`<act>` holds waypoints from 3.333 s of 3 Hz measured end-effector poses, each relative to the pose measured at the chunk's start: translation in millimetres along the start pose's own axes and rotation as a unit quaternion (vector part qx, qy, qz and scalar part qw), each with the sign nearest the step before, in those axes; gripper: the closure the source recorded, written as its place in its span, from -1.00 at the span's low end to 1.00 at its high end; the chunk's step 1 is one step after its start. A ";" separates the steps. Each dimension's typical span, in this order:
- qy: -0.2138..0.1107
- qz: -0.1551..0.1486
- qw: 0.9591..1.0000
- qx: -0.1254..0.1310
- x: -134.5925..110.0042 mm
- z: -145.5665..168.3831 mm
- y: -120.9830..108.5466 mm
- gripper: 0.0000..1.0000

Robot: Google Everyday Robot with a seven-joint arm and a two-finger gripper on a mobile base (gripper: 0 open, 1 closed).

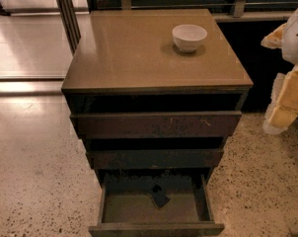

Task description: Pick sponge from bottom drawer and place on counter

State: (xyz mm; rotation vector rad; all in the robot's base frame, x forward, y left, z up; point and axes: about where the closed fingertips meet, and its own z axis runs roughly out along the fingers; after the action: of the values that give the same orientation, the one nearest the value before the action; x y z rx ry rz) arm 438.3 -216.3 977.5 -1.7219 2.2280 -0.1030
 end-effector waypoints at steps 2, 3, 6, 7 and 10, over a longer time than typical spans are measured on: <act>-0.011 0.006 1.000 0.016 -0.2 8.4 -1.6 -0.65; -0.023 0.019 0.999 0.029 2.1 28.5 1.1 -0.19; -0.091 0.080 0.993 0.012 -11.7 255.5 2.3 1.00; -0.088 0.080 0.993 0.014 -7.1 265.5 6.2 1.00; -0.147 0.155 0.977 0.011 38.0 473.9 38.2 1.00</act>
Offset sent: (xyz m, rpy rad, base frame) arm 0.0127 0.0010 -0.0277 0.0520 -0.0837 -0.0383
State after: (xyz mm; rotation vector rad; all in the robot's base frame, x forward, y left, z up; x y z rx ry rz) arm 534.3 -176.7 512.0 -1.2605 2.2246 0.1874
